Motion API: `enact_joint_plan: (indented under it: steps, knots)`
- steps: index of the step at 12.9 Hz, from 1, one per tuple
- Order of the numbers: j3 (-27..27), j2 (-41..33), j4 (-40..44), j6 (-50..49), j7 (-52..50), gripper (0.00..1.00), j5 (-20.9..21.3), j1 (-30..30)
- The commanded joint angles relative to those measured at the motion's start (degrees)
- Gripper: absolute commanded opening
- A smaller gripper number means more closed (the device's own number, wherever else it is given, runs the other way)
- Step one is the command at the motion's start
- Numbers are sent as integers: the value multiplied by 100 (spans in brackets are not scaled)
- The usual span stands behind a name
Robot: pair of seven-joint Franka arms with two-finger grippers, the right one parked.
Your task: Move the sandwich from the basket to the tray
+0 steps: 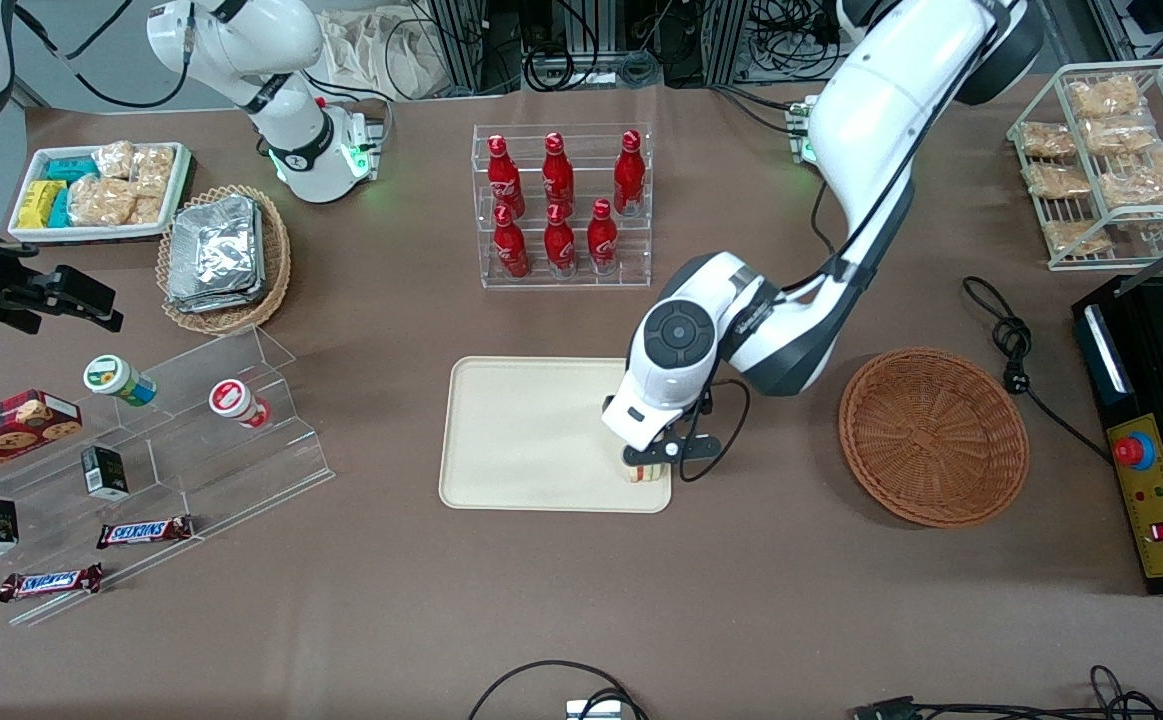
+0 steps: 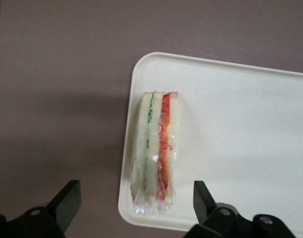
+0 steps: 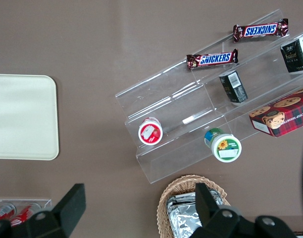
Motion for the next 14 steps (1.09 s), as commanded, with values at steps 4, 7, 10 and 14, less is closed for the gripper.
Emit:
enact_joint_plan:
  steps: [4, 7, 10, 14]
  knots:
    - [43, -1588, -1411, -290, -101, 100, 23, 244]
    - [34, -2520, -2212, -334, 362, 100, -160, 376]
    - [43, -3075, -2531, -544, 1451, 100, -609, 928]
    - [61, -3217, -2417, -747, 2709, 100, -741, 1894]
